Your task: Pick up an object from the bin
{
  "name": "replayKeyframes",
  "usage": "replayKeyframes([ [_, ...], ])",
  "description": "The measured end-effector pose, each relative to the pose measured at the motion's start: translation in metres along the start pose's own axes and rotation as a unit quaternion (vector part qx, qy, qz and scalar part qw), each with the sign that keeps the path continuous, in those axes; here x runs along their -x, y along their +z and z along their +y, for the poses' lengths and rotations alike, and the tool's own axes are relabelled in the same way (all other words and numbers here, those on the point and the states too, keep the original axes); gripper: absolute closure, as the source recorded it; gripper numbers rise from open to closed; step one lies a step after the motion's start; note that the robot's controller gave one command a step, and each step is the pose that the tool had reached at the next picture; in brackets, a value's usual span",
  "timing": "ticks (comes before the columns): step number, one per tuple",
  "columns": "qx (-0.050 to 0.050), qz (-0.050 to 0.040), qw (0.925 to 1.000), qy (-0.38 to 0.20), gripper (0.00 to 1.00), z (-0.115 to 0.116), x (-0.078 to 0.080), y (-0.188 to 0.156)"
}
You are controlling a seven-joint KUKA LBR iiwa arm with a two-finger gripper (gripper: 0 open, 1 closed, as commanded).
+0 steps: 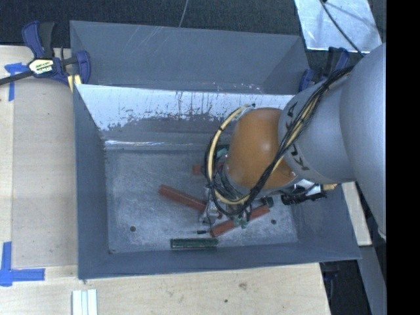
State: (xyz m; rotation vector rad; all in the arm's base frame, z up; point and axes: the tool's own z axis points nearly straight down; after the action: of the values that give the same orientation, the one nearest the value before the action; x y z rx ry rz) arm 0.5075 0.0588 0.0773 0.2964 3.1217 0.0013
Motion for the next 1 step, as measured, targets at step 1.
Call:
replayKeyframes([
  [1, 0.0, 0.0004, 1.0, 0.0, 1.0, -0.0001, -0.0001, 0.0006],
])
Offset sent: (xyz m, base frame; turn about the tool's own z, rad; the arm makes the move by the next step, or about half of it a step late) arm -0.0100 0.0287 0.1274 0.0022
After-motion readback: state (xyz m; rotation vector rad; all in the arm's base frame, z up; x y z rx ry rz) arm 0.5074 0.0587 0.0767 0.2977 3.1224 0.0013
